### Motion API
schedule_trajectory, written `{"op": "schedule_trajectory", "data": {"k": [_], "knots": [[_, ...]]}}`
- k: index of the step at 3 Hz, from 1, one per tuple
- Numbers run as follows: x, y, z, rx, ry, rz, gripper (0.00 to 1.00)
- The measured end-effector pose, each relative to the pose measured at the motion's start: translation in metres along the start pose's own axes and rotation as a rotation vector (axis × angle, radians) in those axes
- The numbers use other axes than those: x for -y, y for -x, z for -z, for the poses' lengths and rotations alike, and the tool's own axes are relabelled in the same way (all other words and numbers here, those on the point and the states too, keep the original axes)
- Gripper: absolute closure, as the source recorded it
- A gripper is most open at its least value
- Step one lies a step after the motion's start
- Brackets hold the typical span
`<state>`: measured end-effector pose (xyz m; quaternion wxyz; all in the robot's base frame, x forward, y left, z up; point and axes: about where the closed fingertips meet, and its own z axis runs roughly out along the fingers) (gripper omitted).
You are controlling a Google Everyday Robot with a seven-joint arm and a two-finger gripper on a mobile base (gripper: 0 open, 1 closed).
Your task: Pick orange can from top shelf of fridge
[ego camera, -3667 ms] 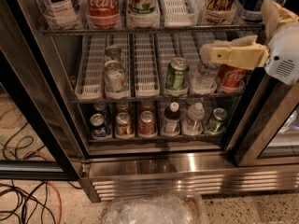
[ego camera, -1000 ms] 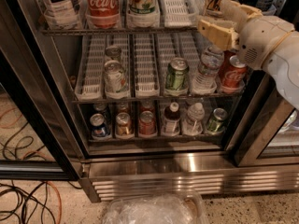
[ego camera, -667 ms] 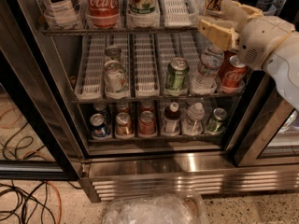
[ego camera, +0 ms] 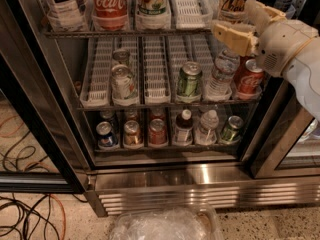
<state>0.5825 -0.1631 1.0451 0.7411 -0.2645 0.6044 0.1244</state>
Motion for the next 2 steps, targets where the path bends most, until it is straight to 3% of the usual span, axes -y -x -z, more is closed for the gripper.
{"op": "schedule_trajectory", "data": {"k": [2], "knots": [[0.0161, -0.0018, 0.0062, 0.002, -0.057, 0.007, 0.34]]}}
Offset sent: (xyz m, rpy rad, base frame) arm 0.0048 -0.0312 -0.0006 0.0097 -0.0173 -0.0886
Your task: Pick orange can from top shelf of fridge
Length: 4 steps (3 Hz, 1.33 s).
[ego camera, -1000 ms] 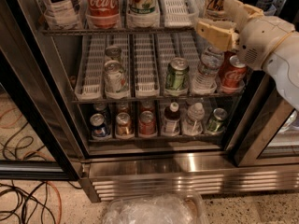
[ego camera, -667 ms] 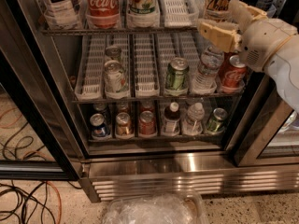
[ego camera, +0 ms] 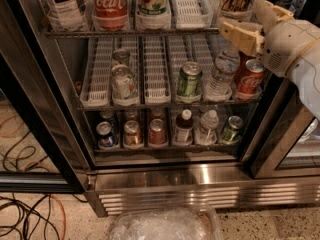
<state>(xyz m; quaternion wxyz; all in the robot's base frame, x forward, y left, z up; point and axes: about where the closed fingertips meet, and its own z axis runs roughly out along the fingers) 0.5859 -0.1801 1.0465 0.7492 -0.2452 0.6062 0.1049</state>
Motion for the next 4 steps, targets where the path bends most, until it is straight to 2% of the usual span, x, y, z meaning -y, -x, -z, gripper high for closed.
{"op": "schedule_trajectory", "data": {"k": [1, 2, 4], "knots": [[0.007, 0.003, -0.011, -0.003, 0.019, 0.028, 0.35], [0.011, 0.002, -0.02, -0.004, 0.026, 0.027, 0.36], [0.026, -0.002, -0.031, 0.015, -0.006, -0.01, 0.39]]}}
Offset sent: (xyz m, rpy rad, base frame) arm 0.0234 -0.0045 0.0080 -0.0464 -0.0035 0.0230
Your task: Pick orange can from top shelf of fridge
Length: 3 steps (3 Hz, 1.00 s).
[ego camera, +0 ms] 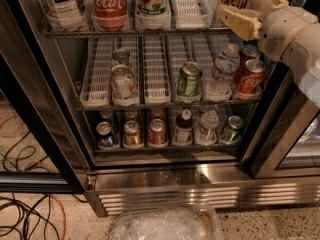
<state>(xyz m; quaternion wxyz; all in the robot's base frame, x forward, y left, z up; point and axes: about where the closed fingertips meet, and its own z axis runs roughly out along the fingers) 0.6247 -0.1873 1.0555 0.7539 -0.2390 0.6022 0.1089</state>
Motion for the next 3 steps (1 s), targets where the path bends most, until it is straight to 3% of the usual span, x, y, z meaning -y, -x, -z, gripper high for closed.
{"op": "schedule_trajectory", "data": {"k": [2, 3], "knots": [[0.0147, 0.0081, -0.0061, 0.019, -0.071, -0.022, 0.42], [0.0147, 0.0081, -0.0061, 0.019, -0.071, -0.022, 0.41]]}}
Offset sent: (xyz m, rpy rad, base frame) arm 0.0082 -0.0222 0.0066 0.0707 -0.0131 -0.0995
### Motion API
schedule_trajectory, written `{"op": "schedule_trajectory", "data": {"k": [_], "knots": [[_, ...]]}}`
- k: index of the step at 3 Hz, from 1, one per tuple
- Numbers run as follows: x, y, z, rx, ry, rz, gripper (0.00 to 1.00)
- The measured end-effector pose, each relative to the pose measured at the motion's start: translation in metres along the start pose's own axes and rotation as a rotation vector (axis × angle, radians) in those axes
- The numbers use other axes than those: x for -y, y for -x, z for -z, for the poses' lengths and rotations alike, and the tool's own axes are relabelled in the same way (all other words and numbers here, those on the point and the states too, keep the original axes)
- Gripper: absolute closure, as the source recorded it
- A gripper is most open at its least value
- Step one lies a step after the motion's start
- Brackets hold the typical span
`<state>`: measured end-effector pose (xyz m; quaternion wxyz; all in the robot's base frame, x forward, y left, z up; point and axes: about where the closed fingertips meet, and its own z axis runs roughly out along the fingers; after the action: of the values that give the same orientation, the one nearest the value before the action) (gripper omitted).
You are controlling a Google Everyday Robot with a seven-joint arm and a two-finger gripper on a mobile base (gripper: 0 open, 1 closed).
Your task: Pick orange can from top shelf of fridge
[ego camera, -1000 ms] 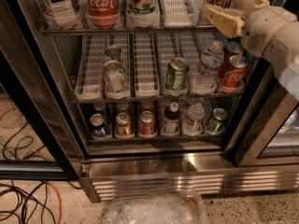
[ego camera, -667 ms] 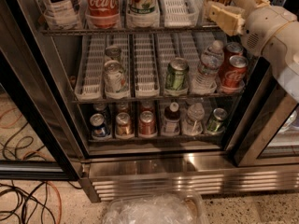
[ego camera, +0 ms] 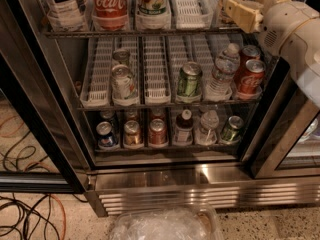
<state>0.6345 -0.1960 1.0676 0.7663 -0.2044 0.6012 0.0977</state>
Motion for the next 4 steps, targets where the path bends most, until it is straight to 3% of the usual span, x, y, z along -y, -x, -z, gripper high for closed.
{"op": "schedule_trajectory", "data": {"k": [2, 4], "knots": [[-0.021, -0.008, -0.038, -0.026, 0.046, -0.033, 0.41], [-0.021, -0.007, -0.04, -0.024, 0.042, -0.039, 0.41]]}}
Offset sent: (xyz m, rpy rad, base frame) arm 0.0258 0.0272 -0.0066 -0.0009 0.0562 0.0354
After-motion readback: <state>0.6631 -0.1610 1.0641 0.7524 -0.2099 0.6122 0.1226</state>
